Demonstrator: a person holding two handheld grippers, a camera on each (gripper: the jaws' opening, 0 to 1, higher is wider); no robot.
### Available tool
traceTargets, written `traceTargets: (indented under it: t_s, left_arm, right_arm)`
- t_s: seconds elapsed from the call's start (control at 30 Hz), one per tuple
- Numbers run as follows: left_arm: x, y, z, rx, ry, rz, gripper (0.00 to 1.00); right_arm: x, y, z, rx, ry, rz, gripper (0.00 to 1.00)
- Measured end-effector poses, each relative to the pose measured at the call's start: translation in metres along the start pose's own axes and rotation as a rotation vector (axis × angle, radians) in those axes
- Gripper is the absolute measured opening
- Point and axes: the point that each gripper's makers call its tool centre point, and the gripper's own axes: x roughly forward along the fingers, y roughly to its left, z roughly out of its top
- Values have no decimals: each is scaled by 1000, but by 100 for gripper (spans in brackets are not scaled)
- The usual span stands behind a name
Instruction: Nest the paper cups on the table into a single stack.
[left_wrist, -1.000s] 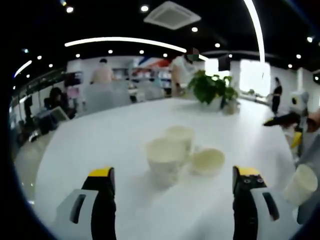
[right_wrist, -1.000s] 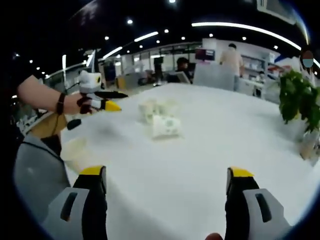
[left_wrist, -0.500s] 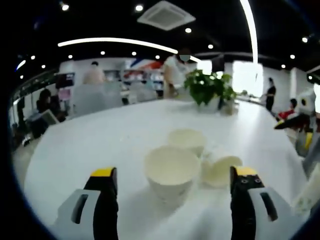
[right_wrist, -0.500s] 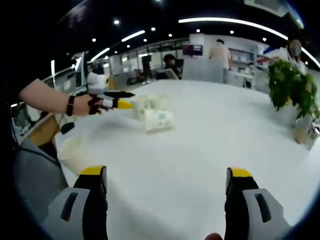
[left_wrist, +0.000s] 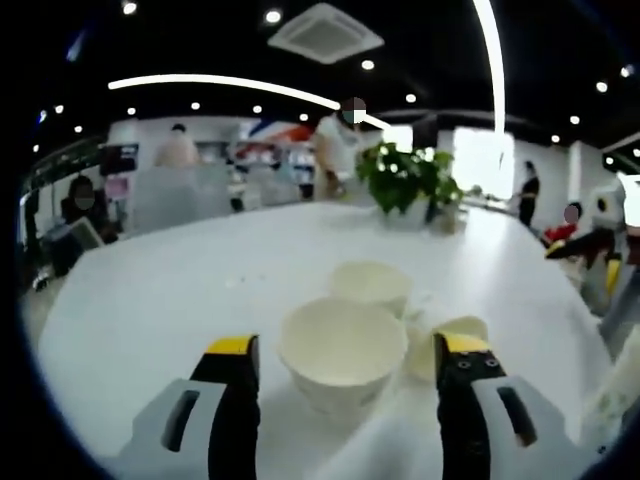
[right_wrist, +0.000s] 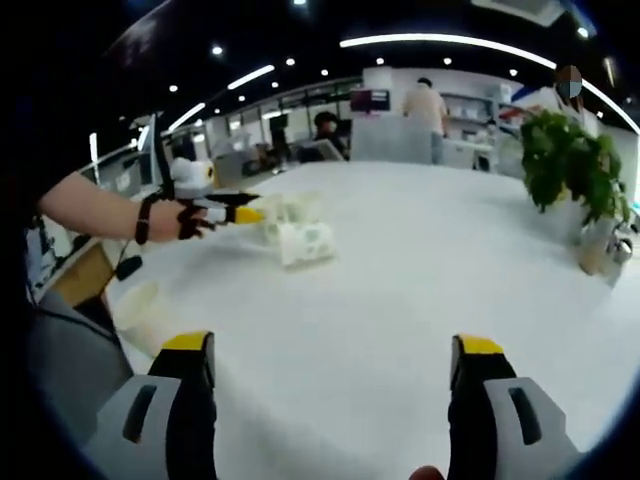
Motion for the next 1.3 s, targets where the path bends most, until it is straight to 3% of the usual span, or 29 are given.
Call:
traceTargets:
  t_s: [0.2, 0.57, 1.07, 1.3]
  left_arm:
    - [2, -3, 3, 40, -26, -9, 60]
    - [5, -6, -1, 30, -47, -26, 50]
    - [-4, -20, -2, 47, -83, -57, 47]
    - [-18, -28, 9, 51, -105, -65, 47]
  right_arm:
    - [-4, -3, -9, 3, 14, -12, 95]
    - [-5, -6, -8, 6, 16, -21, 95]
    - [-3, -4, -9, 1, 19, -16, 94]
    - [-1, -3, -4, 1, 10, -4, 93]
